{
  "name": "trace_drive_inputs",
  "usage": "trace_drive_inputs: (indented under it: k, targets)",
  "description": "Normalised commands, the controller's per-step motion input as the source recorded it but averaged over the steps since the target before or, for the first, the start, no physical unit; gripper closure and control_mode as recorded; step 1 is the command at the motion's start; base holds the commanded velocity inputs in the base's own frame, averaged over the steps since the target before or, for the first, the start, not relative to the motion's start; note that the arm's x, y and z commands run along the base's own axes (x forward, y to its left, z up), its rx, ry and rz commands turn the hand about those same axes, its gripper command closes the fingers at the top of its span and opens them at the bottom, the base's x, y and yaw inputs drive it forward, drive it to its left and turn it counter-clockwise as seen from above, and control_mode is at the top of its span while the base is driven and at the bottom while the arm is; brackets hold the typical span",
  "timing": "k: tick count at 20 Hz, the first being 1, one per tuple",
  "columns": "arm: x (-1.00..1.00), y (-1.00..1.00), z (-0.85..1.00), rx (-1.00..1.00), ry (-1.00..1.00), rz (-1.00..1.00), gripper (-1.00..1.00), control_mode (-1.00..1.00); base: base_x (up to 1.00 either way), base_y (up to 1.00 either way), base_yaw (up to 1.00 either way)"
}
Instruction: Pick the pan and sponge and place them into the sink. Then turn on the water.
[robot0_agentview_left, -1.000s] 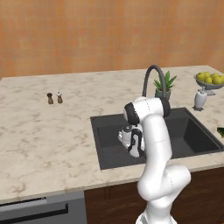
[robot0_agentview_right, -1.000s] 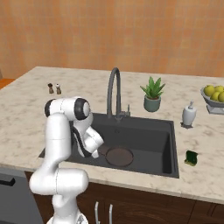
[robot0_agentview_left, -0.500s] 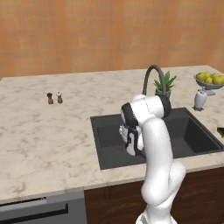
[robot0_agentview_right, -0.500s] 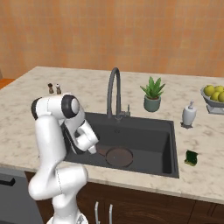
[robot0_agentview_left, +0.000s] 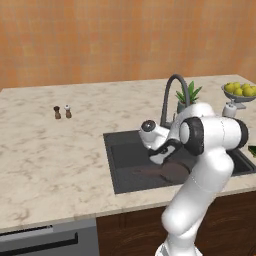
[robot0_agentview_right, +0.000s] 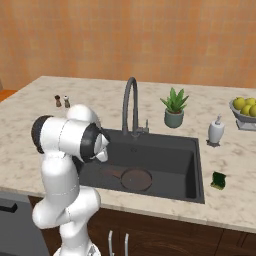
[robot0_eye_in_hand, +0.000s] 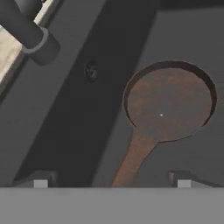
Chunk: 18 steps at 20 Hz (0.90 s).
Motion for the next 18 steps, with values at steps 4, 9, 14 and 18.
trace_drive_inputs:
  k: [4,9,14,18]
  targets:
    - [-0.55,0.46,0.70,-0.08,-0.23,-0.23,-1.00,-1.00,0.00,0.00,0.00]
    - [-0.63,0.34,0.62,-0.03,-0.29,-0.27,-1.00,-1.00,0.00,0.00,0.00]
    - [-0.83,0.18,0.67,0.00,-0.27,-0.17,-1.00,-1.00,0.00,0.00,0.00]
    - [-0.95,0.05,0.57,-0.01,-0.23,-0.01,-1.00,-1.00,0.00,0.00,0.00]
